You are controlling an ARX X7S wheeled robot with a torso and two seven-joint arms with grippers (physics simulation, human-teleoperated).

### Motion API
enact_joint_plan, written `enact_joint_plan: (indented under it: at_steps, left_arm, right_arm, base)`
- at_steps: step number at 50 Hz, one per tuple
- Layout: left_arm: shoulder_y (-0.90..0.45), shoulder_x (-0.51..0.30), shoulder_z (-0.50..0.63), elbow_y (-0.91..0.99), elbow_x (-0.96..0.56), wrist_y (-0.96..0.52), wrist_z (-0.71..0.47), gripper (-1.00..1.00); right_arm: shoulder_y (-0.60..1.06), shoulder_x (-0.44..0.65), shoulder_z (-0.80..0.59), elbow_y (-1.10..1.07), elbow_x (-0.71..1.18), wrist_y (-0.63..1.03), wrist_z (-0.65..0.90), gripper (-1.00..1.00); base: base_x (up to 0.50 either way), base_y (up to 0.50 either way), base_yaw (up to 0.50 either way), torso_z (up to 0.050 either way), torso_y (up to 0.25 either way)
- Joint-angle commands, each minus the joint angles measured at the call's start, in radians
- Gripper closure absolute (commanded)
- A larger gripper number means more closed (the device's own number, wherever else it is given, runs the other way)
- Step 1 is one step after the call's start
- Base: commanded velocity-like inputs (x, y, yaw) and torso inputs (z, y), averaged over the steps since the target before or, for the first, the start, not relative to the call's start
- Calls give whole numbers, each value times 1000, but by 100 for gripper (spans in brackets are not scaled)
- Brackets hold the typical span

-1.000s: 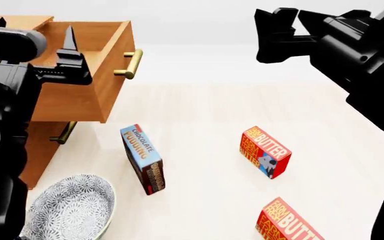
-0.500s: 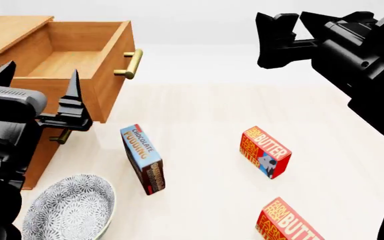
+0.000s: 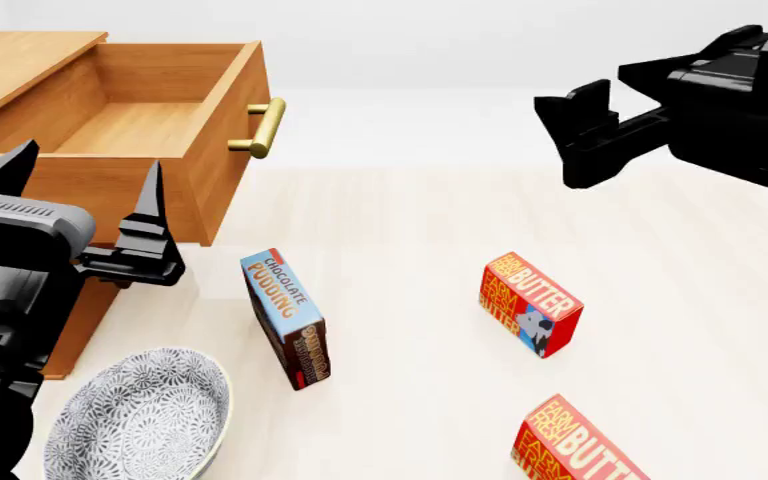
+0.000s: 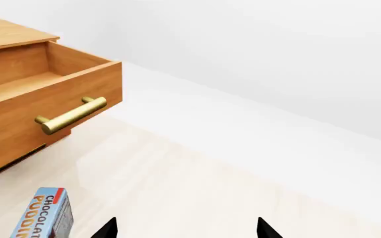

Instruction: Put the butter at the front in the top drawer of the cabinet and close it.

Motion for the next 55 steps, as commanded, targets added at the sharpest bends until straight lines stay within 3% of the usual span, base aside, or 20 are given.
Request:
enact_joint_plan:
  at_steps: [1,7,22,38,55]
  left_arm:
    - [9,-6,-10,3,-14,-1,7,-100]
    - [2,-4,-16,-4,-26,0,10,-100]
    - [2,7,-31,-2,-48,3,8,-100]
    - [13,24,-51,-5,-87,-4,16,-100]
    - [25,36,-48,-33,-98,25,14,-100]
  right_arm:
    - [186,142,-251,62,-139,-11,-350,-100]
    - [277,174,-423,135,-256,-19,-525,-100]
    - [313,157,-651,318,-429,-102,-691,-100]
    - [260,83,-737,495,-525,-239,-754,-100]
    - [211,-66,-828,793,-638,-442,-869,-100]
  base:
    - [0,0,0,0,0]
    - [0,0,0,0,0]
    - [0,0,0,0,0]
    - [0,0,0,0,0]
    - [0,0,0,0,0]
